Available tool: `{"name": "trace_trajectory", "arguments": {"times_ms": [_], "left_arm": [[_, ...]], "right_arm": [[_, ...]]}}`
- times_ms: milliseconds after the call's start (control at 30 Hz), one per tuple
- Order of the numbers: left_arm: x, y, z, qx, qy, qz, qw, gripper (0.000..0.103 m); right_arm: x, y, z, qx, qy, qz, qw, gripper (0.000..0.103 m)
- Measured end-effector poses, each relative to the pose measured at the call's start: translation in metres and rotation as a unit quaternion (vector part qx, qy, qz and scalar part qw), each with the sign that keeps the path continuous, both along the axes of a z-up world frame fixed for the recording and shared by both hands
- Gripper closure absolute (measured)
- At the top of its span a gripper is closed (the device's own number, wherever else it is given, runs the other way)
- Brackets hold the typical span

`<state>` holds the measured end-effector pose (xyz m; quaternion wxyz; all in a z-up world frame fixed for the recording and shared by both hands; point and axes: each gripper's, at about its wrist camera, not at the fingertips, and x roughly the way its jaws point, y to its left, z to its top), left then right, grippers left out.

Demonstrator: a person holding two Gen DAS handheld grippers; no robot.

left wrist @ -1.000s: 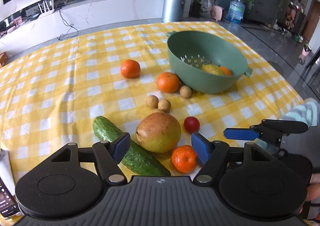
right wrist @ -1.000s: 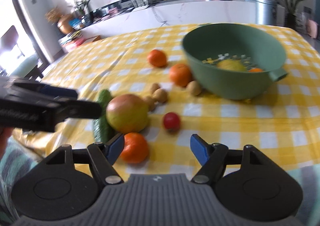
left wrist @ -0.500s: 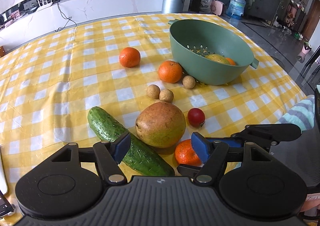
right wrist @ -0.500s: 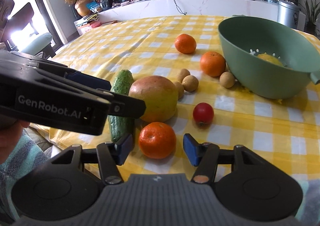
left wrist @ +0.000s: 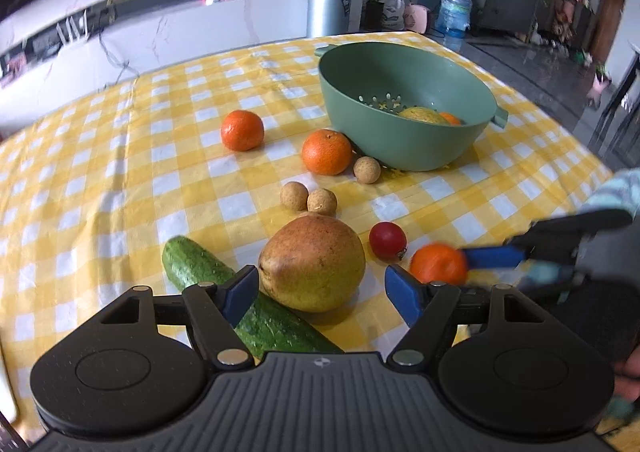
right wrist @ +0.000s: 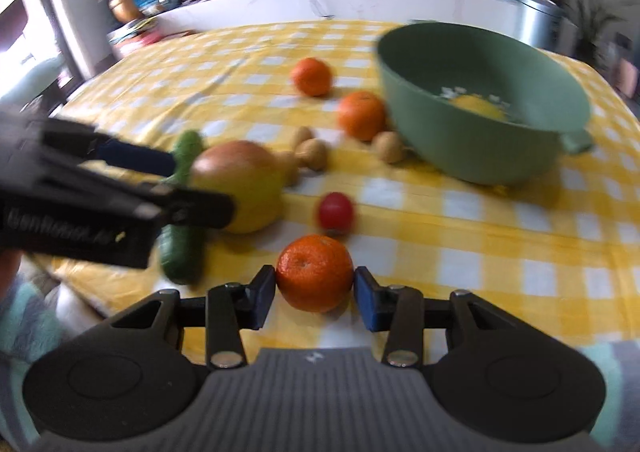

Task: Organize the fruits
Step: 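Grasp the reddish-brown mango with the left tool while the right tool grasps a tangerine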

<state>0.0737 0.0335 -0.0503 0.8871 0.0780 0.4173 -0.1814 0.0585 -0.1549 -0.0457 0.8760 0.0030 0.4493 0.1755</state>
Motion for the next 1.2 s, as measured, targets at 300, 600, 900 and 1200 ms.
{"name": "trace_trajectory", "arguments": {"times_ms": [300, 600, 900, 1200], "left_arm": [[0.005, -0.003, -0.013, 0.014, -0.015, -0.009, 0.9998, 0.017], [0.018, -0.001, -0.021, 0.001, -0.01, 0.005, 0.9999, 0.018], [0.021, -0.006, -0.028, -0.009, -0.011, 0.01, 0.9998, 0.021], [0.015, -0.008, -0.028, -0.009, -0.026, 0.017, 0.9995, 0.026]], "right_arm": [[0.011, -0.011, -0.007, 0.021, 0.013, -0.029, 0.999, 0.062], [0.016, -0.019, -0.011, 0.054, 0.029, -0.044, 0.997, 0.061], [0.018, -0.022, -0.013, 0.069, 0.036, -0.048, 0.996, 0.061], [0.017, -0.023, -0.014, 0.072, 0.037, -0.051, 0.995, 0.062]]}}
